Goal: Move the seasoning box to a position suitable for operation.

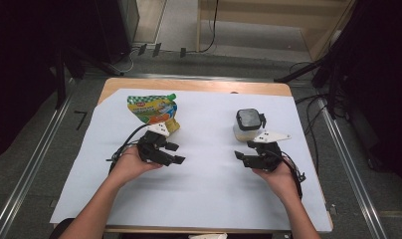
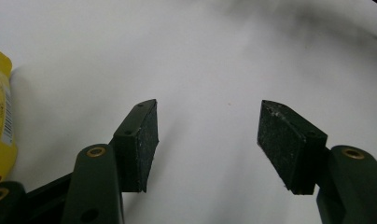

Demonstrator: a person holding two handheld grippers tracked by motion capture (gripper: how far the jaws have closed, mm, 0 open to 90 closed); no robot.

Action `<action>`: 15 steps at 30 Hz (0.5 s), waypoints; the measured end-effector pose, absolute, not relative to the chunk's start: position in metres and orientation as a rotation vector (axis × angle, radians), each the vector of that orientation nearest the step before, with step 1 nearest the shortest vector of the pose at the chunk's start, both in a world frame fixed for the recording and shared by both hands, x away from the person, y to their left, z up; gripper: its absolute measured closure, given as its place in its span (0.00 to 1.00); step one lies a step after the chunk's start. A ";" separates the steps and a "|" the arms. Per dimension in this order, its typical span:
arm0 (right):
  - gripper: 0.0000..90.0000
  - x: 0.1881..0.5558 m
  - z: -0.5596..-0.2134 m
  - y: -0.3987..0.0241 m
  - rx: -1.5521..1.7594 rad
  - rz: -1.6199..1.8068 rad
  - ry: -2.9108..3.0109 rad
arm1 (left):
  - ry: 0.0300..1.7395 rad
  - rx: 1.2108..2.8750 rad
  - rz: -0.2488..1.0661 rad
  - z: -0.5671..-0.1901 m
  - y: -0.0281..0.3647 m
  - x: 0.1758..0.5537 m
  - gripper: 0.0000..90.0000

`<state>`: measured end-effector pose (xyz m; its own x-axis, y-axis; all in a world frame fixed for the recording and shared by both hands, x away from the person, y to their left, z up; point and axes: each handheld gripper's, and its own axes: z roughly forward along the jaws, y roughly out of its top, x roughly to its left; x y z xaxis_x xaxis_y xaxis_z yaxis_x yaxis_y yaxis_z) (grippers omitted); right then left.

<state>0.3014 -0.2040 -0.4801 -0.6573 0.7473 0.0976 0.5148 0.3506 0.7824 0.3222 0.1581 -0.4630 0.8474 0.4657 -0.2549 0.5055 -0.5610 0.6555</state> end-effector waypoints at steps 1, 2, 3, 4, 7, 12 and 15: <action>0.42 0.301 -0.480 -0.204 1.126 1.201 2.340 | 0.702 2.256 -0.067 -0.463 0.158 0.322 0.43; 0.43 0.301 -0.480 -0.204 1.133 1.211 2.343 | 0.701 2.259 -0.069 -0.463 0.158 0.322 0.43; 0.43 0.301 -0.480 -0.204 1.133 1.211 2.343 | 0.703 2.258 -0.074 -0.464 0.158 0.322 0.43; 0.43 0.301 -0.480 -0.204 1.134 1.211 2.343 | 0.703 2.259 -0.074 -0.464 0.158 0.322 0.43; 0.45 0.300 -0.479 -0.205 1.139 1.224 2.340 | 0.705 2.261 -0.070 -0.464 0.158 0.322 0.43; 0.49 0.300 -0.478 -0.206 1.151 1.224 2.361 | 0.704 2.280 -0.055 -0.466 0.158 0.322 0.43; 0.49 0.300 -0.478 -0.206 1.153 1.226 2.353 | 0.703 2.279 -0.062 -0.466 0.158 0.323 0.43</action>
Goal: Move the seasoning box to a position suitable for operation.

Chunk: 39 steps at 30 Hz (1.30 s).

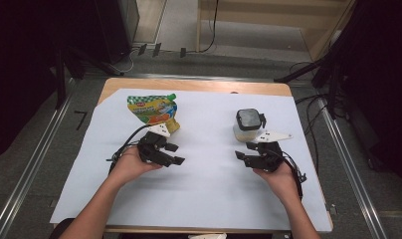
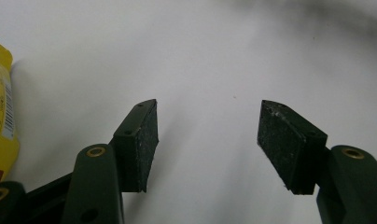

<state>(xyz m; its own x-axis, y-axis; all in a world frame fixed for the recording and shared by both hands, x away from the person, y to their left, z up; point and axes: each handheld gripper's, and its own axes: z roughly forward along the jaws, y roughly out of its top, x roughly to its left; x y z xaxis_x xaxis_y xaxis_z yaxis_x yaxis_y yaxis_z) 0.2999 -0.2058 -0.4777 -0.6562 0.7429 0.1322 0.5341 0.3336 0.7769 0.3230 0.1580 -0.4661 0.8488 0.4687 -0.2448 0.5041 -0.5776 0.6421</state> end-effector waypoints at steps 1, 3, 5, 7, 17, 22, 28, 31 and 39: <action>0.50 0.300 -0.477 -0.206 1.160 1.231 2.348 | 0.706 2.275 -0.062 -0.466 0.158 0.323 0.43; 0.51 0.301 -0.477 -0.208 1.176 1.252 2.347 | 0.705 2.272 -0.062 -0.466 0.158 0.324 0.43; 0.52 0.303 -0.476 -0.211 1.196 1.269 2.353 | 0.700 2.269 -0.065 -0.466 0.158 0.324 0.44; 0.52 0.302 -0.476 -0.214 1.209 1.253 2.344 | 0.693 2.266 -0.064 -0.467 0.157 0.324 0.44; 0.54 0.305 -0.481 -0.221 1.333 1.247 2.269 | 0.697 2.268 -0.069 -0.466 0.156 0.328 0.44; 0.54 0.308 -0.484 -0.224 1.365 1.242 2.222 | 0.682 2.280 -0.053 -0.464 0.154 0.326 0.44; 0.37 0.312 -0.481 -0.222 1.396 1.232 2.160 | 0.673 2.278 -0.042 -0.460 0.155 0.321 0.44; 0.32 0.315 -0.479 -0.223 1.434 1.223 2.119 | 0.675 2.275 -0.045 -0.461 0.155 0.321 0.44; 0.15 0.331 -0.480 -0.224 1.545 1.163 2.041 | 0.675 2.276 -0.053 -0.461 0.155 0.319 0.44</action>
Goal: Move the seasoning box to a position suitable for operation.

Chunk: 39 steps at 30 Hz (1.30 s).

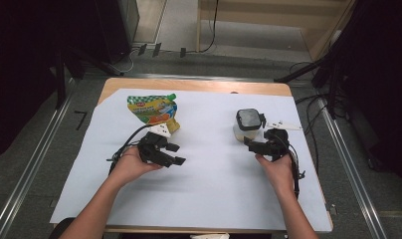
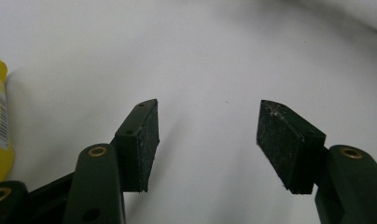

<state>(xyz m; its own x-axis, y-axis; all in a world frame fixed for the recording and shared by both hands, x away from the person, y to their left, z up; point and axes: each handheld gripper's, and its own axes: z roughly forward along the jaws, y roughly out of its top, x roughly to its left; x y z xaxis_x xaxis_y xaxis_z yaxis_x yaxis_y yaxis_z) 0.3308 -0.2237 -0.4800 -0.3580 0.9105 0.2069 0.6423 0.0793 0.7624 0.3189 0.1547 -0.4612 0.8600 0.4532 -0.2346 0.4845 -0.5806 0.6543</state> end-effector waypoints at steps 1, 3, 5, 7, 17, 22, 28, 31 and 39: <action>0.15 0.331 -0.480 -0.224 1.545 1.163 2.041 | 0.675 2.276 -0.053 -0.461 0.155 0.319 0.44; 0.15 0.336 -0.477 -0.219 1.548 1.126 2.036 | 0.675 2.278 -0.052 -0.461 0.154 0.318 0.44; 0.15 0.338 -0.476 -0.217 1.536 1.136 2.044 | 0.672 2.281 -0.055 -0.462 0.153 0.319 0.44; 0.15 0.343 -0.474 -0.213 1.539 1.105 2.038 | 0.670 2.282 -0.058 -0.462 0.153 0.319 0.44; 0.15 0.367 -0.490 -0.201 1.560 1.112 1.980 | 0.674 2.285 -0.065 -0.464 0.152 0.319 0.45; 0.13 0.376 -0.498 -0.195 1.556 1.111 1.938 | 0.673 2.286 -0.069 -0.465 0.151 0.319 0.45; 0.11 0.390 -0.505 -0.187 1.573 1.116 1.869 | 0.668 2.290 -0.073 -0.466 0.149 0.319 0.45; 0.11 0.391 -0.506 -0.184 1.565 1.111 1.853 | 0.665 2.291 -0.075 -0.466 0.149 0.319 0.45; 0.17 0.389 -0.506 -0.182 1.510 1.077 1.852 | 0.668 2.278 -0.074 -0.465 0.152 0.320 0.45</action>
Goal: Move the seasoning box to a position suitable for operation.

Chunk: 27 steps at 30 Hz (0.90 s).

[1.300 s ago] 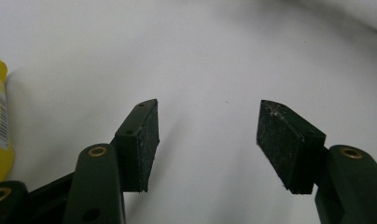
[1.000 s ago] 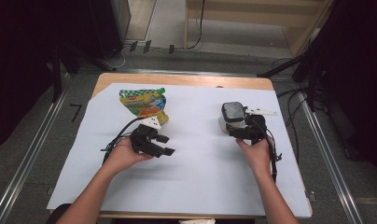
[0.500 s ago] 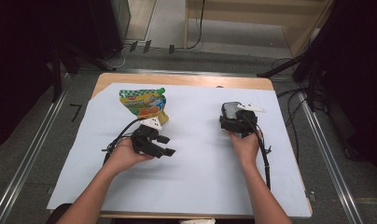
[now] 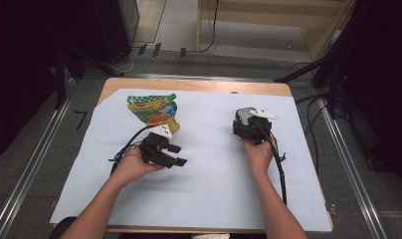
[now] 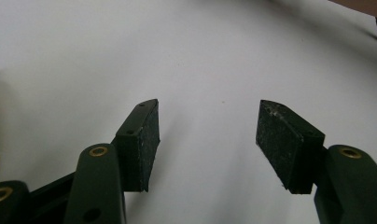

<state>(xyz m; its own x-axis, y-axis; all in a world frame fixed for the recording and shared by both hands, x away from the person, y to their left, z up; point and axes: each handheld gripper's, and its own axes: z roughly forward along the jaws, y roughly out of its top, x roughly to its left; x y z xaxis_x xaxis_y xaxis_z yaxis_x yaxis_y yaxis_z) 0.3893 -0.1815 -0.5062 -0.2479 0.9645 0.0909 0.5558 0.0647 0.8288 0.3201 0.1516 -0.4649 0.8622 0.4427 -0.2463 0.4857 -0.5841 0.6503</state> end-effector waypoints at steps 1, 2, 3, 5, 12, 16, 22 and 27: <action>0.17 0.389 -0.506 -0.181 1.510 1.081 1.856 | 0.668 2.277 -0.073 -0.465 0.152 0.320 0.45; 0.17 0.388 -0.504 -0.181 1.512 1.096 1.867 | 0.669 2.280 -0.072 -0.465 0.152 0.320 0.45; 0.17 0.387 -0.502 -0.180 1.499 1.106 1.876 | 0.670 2.282 -0.073 -0.466 0.151 0.320 0.45; 0.17 0.385 -0.500 -0.179 1.482 1.106 1.882 | 0.672 2.282 -0.075 -0.466 0.152 0.320 0.45; 0.17 0.358 -0.473 -0.168 1.389 1.140 2.003 | 0.690 2.274 -0.055 -0.462 0.156 0.320 0.45; 0.17 0.342 -0.466 -0.164 1.352 1.168 2.047 | 0.696 2.265 -0.047 -0.460 0.158 0.319 0.45; 0.17 0.308 -0.468 -0.155 1.275 1.185 2.138 | 0.699 2.268 -0.040 -0.460 0.158 0.319 0.45; 0.17 0.299 -0.478 -0.151 1.288 1.197 2.180 | 0.701 2.253 -0.042 -0.458 0.159 0.319 0.46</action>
